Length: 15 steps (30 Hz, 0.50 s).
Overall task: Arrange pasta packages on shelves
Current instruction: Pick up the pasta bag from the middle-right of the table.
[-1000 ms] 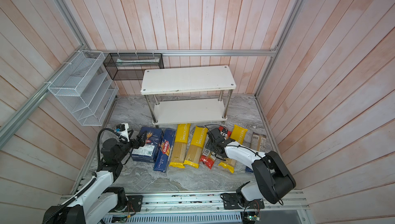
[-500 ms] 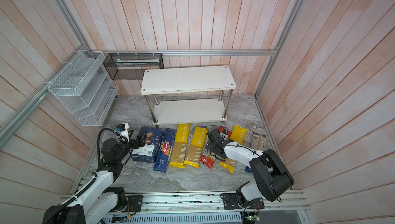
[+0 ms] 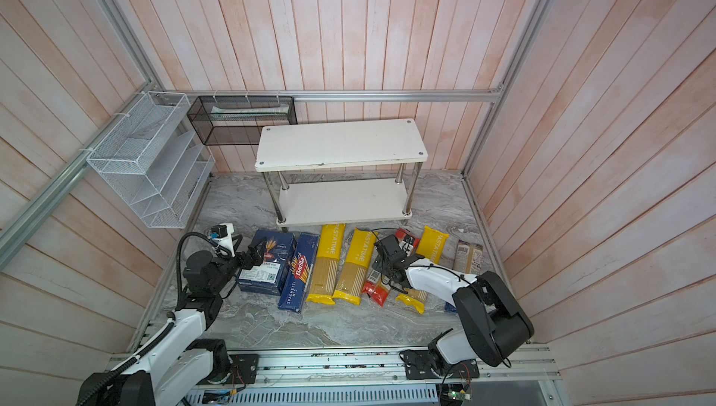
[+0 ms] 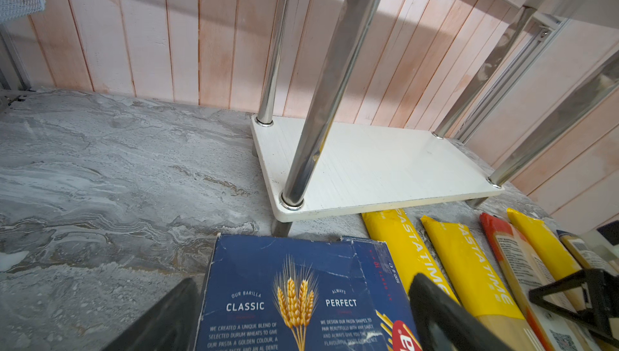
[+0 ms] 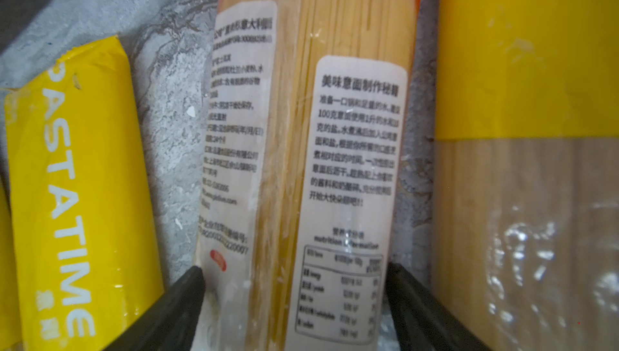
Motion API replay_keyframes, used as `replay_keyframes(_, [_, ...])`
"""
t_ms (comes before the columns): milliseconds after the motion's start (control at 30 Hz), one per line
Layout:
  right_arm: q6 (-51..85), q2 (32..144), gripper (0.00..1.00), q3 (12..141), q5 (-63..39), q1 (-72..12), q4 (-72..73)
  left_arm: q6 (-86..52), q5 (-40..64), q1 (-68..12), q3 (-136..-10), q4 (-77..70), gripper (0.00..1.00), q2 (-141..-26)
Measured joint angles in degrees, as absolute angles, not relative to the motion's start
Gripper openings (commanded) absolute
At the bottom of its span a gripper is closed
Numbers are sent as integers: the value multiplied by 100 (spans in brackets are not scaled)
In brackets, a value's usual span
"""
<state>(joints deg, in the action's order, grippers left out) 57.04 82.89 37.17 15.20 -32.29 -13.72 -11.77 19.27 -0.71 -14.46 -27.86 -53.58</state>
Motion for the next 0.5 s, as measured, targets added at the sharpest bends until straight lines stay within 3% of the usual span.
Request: replay_keyframes(500, [5638, 8694, 87, 4104, 1756, -3352, -1656, -1177, 1927, -71, -1446, -2786, 100, -5400])
